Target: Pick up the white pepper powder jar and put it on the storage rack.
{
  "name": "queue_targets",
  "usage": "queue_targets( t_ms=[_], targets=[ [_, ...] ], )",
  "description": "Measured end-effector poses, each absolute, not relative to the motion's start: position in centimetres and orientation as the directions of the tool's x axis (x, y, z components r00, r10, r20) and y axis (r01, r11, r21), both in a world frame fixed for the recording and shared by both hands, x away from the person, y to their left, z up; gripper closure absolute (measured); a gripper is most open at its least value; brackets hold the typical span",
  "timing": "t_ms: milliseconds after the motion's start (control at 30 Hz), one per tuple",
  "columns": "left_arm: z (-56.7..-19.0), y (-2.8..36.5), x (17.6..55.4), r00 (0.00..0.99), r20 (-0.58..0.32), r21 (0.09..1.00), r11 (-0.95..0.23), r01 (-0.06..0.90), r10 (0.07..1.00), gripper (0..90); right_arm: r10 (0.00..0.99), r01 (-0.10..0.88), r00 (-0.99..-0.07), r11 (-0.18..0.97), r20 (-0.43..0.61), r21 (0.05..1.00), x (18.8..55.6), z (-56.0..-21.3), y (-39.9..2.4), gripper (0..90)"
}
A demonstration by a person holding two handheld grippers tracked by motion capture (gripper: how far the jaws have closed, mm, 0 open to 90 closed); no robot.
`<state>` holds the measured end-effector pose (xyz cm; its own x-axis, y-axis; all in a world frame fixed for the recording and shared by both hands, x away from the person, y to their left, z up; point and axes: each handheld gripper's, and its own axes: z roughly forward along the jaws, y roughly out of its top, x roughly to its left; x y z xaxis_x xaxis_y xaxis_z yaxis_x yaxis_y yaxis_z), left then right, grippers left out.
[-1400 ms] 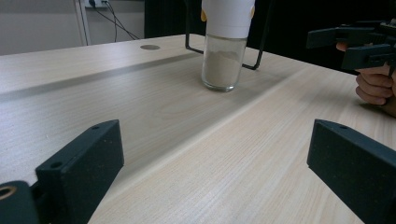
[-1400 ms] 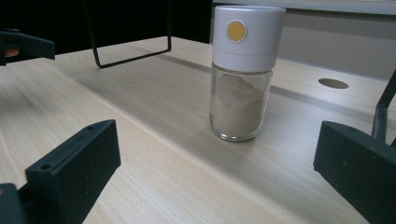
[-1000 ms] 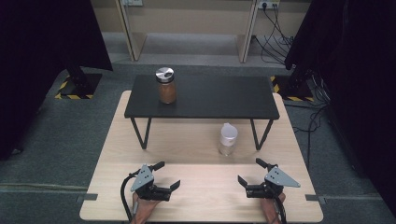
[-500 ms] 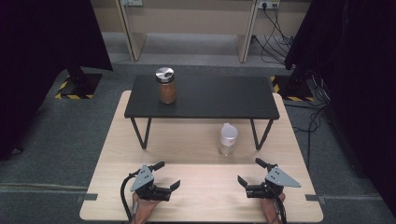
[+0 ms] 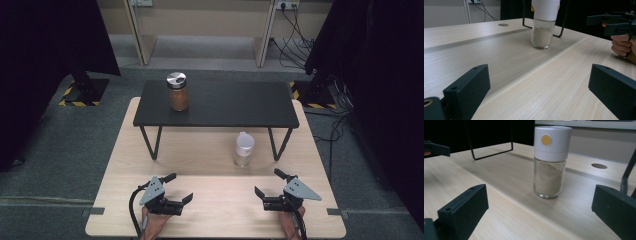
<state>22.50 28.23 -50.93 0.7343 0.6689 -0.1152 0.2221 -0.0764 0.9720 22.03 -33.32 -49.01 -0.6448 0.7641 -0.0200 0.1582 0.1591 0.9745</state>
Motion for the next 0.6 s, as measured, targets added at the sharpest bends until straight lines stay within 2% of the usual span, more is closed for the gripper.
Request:
queue_targets(
  t_ms=[200, 367, 600],
  targets=[
    [-50.9, 28.3, 22.5, 0.735, -0.119, 0.971, -0.075, 0.226, 0.668, 3.1, 0.782, 0.167, -0.622, 0.168, -0.028, 0.971, 22.1, -48.7, -32.6, 0.7],
    [-50.9, 28.3, 22.6, 0.736, -0.122, 0.971, -0.073, 0.226, 0.666, 3.1, 0.795, 0.17, -0.607, 0.124, 0.004, 0.978, 22.3, -48.7, -31.9, 0.7],
    [-51.0, 28.4, 22.6, 0.736, -0.13, 0.971, -0.066, 0.23, 0.664, 3.2, 0.843, 0.15, -0.537, 0.055, 0.035, 0.987, 22.4, -49.5, -30.1, 0.6]
  ],
)
